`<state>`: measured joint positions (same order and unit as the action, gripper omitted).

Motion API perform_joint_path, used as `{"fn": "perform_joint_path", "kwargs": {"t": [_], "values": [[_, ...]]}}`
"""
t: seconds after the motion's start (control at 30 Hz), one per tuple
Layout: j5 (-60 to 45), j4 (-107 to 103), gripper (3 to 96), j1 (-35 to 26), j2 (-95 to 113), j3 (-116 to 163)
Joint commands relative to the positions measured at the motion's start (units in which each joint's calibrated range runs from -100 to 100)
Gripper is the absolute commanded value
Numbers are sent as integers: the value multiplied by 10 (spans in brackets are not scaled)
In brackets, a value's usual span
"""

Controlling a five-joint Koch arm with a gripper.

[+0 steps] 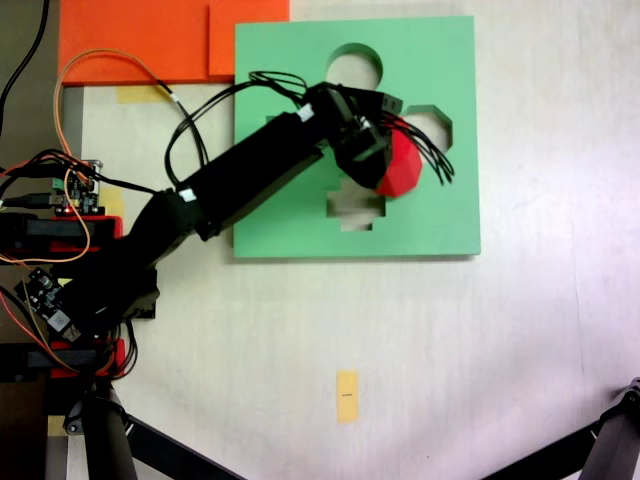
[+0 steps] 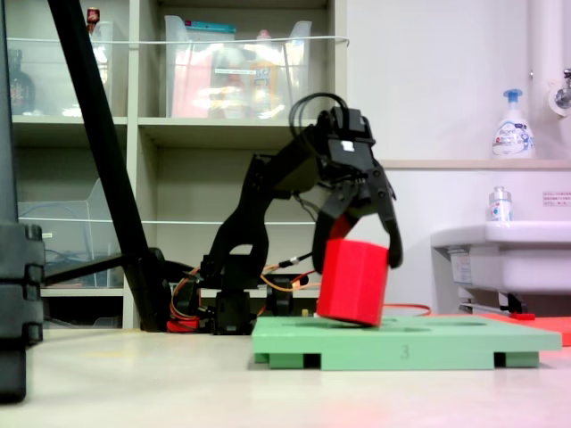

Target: Put the octagonal pillar block into the corresponding hole

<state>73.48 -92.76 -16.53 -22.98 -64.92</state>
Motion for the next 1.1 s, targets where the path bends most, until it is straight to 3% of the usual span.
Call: {"fn": "perform_joint_path", "kwargs": {"t": [0.03,1.1], "values": [[2,87,322,-4,-19,-18],[-104,216,328,-3,-104,-56]]}}
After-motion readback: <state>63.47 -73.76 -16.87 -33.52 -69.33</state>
